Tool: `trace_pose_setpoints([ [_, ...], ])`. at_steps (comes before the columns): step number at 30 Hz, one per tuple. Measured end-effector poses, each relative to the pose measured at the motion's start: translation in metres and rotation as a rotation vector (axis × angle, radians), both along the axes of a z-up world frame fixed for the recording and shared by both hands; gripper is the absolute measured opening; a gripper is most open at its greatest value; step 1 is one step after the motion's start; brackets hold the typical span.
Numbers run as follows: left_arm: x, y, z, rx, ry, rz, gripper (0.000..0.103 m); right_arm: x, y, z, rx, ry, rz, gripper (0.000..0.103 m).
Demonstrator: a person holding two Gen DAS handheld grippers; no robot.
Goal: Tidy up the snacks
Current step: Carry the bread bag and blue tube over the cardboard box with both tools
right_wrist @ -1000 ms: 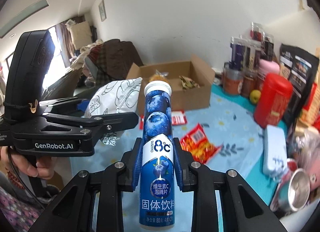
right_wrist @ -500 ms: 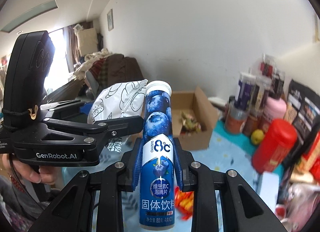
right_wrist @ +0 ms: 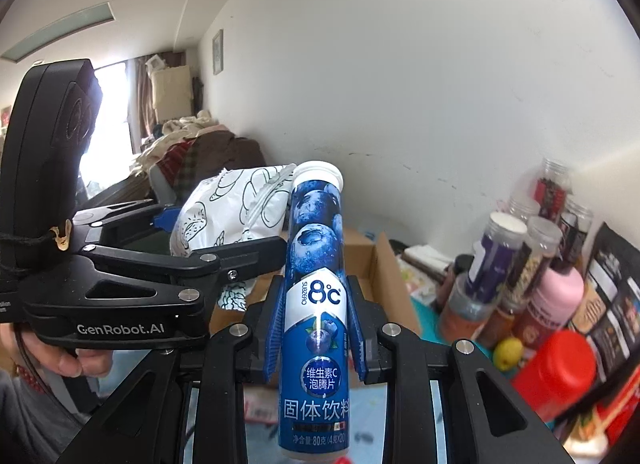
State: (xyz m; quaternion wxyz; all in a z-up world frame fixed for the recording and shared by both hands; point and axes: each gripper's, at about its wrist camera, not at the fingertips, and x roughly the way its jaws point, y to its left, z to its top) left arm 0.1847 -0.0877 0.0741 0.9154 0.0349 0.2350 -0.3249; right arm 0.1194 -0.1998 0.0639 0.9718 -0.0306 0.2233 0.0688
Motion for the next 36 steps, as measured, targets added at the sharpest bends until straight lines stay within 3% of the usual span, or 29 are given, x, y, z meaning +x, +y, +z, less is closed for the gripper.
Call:
trace_pose_setpoints([
  [9, 0.064, -0.013, -0.016, 0.013, 0.014, 0.054, 0.073, 0.070, -0.016, -0.014, 0.023, 0.026, -0.007, 0.028],
  [19, 0.128, -0.016, -0.070, 0.065, 0.133, 0.128, 0.073, 0.128, -0.030, -0.055, 0.036, 0.126, -0.018, 0.028],
  [28, 0.159, -0.032, -0.104, 0.148, 0.210, 0.163, 0.073, 0.159, -0.039, -0.101, 0.069, 0.260, -0.035, 0.028],
  [36, 0.171, -0.043, -0.125, 0.223, 0.280, 0.158, 0.073, 0.177, -0.047, -0.124, 0.063, 0.348, -0.054, 0.028],
])
